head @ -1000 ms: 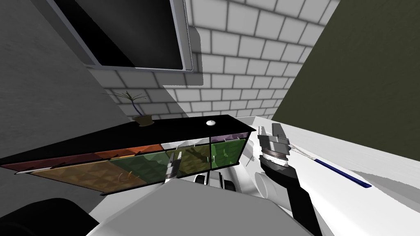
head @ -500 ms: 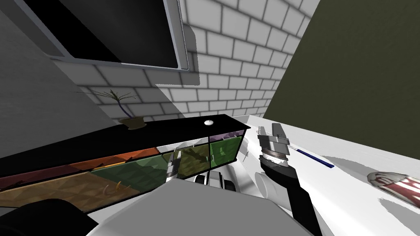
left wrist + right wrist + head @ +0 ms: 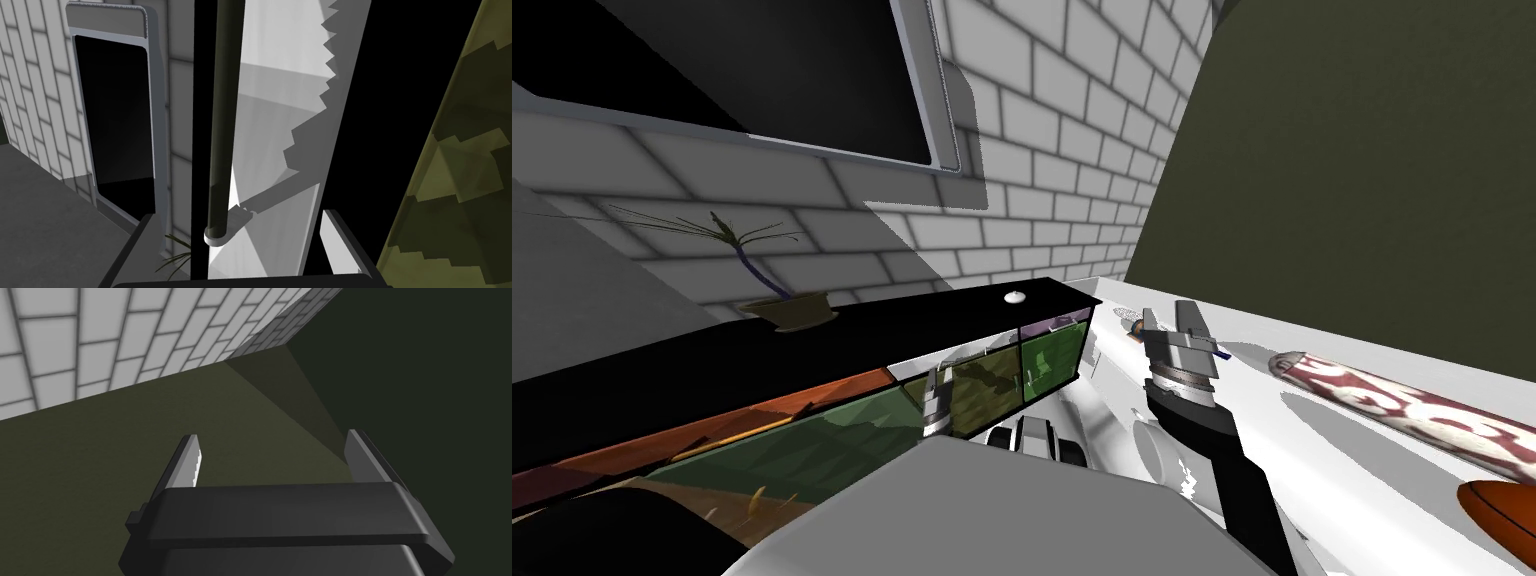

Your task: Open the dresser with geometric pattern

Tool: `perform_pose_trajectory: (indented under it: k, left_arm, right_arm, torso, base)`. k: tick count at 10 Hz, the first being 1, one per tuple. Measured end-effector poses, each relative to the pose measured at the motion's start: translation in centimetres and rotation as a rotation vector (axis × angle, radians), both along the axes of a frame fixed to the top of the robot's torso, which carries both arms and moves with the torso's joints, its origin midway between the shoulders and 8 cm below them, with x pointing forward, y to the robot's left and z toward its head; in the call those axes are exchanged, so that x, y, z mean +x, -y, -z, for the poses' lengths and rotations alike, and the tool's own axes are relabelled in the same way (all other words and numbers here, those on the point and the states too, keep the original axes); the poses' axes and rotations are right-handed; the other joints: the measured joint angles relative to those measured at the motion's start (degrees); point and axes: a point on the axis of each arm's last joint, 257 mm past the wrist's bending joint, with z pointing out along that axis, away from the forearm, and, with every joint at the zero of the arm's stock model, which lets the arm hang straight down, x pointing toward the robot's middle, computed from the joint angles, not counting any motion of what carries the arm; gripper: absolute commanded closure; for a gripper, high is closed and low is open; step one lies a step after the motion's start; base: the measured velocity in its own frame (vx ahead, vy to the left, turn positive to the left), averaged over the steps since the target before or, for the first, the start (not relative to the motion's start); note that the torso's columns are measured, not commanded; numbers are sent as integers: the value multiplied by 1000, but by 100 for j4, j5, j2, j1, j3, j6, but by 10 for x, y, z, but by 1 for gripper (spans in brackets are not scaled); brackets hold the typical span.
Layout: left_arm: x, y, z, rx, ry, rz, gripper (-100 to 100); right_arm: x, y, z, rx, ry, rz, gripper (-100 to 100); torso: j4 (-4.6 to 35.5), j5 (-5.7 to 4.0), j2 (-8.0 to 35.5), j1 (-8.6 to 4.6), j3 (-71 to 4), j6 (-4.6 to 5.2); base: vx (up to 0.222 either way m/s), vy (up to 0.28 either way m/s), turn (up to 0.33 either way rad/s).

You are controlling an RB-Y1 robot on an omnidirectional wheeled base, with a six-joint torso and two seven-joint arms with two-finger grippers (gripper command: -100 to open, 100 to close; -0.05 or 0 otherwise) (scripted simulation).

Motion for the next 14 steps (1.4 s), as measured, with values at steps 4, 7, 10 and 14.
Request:
perform_pose_trajectory:
  k: [4,7,10,14]
  left_arm:
    - [4,-4,-2,8,2,-89,-100]
    - [8,-7,-2,3,1,-162,-100]
    - [11,-11,-2,-1,-4,-238,-100]
    - [14,-17,-4,-21,-9,-345,-100]
  right_arm:
    - [0,0,0,0,0,0,0]
    - [0,0,0,0,0,0,0]
    - [0,0,0,0,0,0,0]
    - [0,0,0,0,0,0,0]
  torso:
    - [-1,-13,-33,5,-24,-11]
    - [6,-23,-44,11,-31,-9]
    - [9,-26,-42,11,-30,-3]
    - [15,-21,-29,14,-22,29]
  base:
    - [-106,72,-258]
    - [-88,64,-248]
    - [-100,57,-241]
    - [-112,62,-257]
